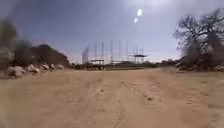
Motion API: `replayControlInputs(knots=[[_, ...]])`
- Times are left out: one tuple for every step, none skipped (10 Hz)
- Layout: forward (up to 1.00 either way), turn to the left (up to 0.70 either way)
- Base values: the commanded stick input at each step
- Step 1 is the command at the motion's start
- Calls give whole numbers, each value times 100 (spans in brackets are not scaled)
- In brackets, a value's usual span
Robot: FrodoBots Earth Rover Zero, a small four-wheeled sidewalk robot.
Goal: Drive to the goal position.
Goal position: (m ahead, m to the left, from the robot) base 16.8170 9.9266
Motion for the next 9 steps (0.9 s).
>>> replayControlInputs(knots=[[85, 0], [85, 0], [85, 4], [85, 13], [85, 21], [85, 28], [85, 34], [85, 34], [85, 34]])
